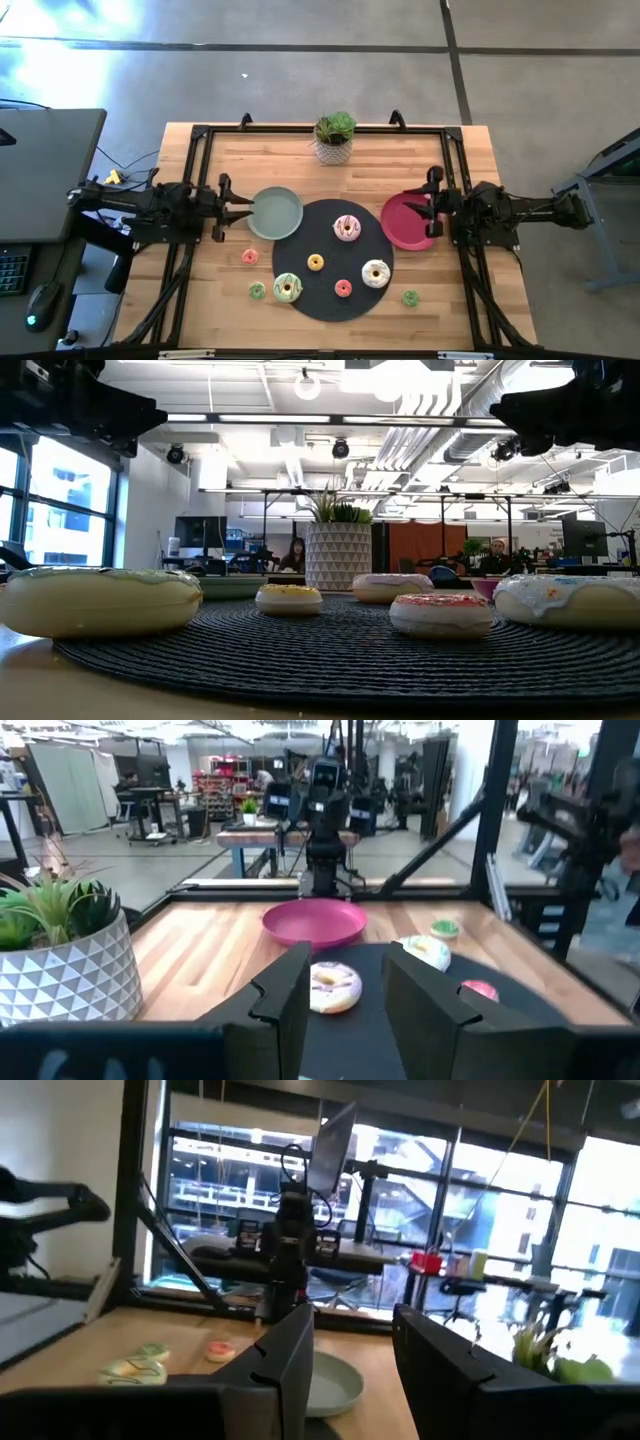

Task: Pick & Place donuts
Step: Put the large purple donut on the red plate

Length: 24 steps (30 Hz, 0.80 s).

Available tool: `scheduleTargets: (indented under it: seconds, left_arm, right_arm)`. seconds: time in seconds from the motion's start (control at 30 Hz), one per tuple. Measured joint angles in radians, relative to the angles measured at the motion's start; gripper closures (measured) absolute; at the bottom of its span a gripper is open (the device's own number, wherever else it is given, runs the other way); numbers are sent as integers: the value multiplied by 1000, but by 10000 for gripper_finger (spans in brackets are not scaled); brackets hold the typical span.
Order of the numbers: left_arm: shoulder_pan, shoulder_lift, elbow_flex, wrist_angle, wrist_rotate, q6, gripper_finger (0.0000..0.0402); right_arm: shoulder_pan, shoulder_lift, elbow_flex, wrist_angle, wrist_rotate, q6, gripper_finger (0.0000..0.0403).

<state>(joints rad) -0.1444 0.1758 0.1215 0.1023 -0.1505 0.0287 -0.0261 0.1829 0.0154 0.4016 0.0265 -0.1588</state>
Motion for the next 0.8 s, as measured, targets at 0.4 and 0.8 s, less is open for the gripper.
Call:
scheduleTargets:
  seconds: [0.4, 0.8]
  left_arm:
    - [0, 59, 3, 58, -16, 108, 160]
    - [0, 59, 3, 165, -160, 177, 145]
  right_arm:
    - [0, 29, 0, 15, 55, 87, 229]
    - [0, 414, 203, -100, 120, 114, 158]
